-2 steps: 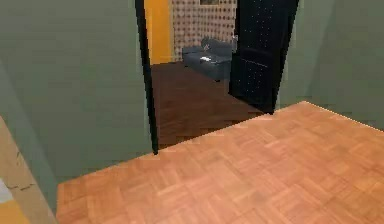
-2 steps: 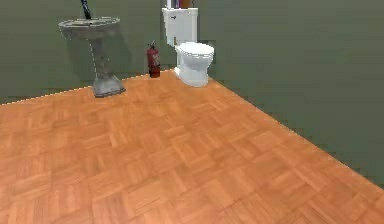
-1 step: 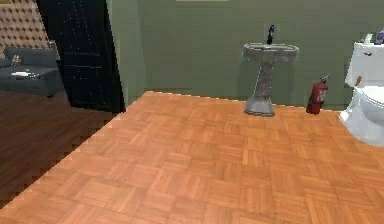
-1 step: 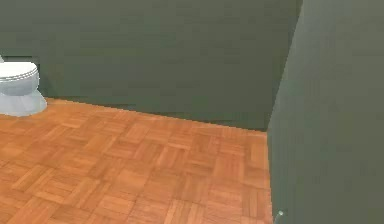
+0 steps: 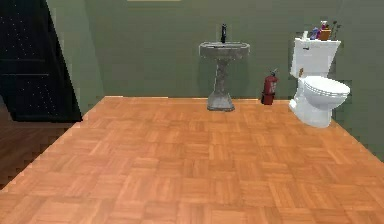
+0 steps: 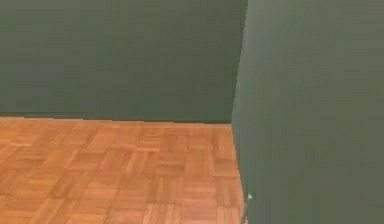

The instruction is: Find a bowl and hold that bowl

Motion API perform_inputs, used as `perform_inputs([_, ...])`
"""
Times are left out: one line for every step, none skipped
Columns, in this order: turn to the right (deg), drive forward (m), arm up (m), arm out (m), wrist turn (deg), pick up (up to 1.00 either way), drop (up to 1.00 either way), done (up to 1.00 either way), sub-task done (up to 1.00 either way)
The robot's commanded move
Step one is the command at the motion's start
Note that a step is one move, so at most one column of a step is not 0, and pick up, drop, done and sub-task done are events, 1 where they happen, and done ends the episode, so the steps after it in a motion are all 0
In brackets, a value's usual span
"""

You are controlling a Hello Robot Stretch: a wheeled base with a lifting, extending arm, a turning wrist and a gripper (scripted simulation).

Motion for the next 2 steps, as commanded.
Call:
perform_inputs([3.0, 0.00, 0.00, 0.00, 0.0, 0.00, 0.00, 0.00, 0.00])
perform_inputs([0.0, 0.10, 0.00, 0.00, 0.0, 0.00, 0.00, 0.00, 0.00])
